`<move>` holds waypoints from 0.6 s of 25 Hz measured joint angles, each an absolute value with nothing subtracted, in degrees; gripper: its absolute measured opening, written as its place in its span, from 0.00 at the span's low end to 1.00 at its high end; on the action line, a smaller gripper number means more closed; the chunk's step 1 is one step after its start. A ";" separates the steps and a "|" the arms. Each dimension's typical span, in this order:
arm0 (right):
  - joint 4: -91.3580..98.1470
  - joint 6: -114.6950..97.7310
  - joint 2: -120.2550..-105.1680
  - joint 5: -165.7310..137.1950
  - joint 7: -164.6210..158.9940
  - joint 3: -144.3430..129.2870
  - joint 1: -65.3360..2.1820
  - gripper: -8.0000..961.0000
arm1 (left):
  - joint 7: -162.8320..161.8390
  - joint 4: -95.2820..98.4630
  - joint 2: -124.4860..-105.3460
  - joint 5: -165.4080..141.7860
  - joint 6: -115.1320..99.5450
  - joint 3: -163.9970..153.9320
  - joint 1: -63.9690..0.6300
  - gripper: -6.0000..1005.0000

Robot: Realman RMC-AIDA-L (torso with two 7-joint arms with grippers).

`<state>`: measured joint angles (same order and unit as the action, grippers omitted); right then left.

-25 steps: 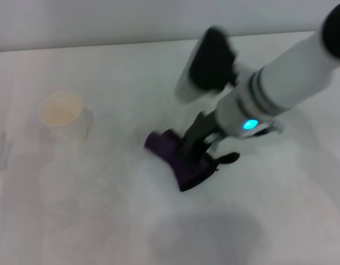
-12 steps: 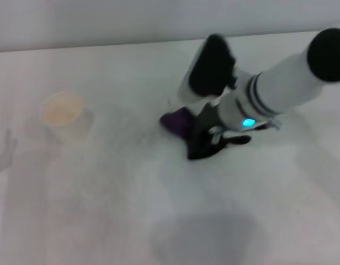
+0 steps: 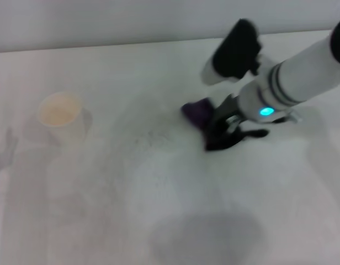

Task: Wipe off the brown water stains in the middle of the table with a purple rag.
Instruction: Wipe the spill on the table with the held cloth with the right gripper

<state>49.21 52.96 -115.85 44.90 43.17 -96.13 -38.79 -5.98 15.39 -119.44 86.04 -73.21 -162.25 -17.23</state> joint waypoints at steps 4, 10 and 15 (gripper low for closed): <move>51.11 53.87 -116.05 55.65 44.49 -106.94 -40.36 0.09 | -5.98 15.38 -119.44 86.04 -73.22 -162.16 -17.23 0.88; 52.14 54.00 -116.19 66.94 47.90 -115.33 -42.43 0.09 | -5.98 15.38 -119.43 86.04 -73.22 -162.15 -17.46 0.88; 48.00 49.87 -115.81 67.32 48.49 -113.54 -42.27 0.09 | -5.98 15.32 -119.37 86.04 -73.22 -162.20 -17.75 0.88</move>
<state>48.00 49.87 -115.81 67.32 48.49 -113.54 -42.27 -5.98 15.32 -119.37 86.04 -73.22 -162.20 -17.75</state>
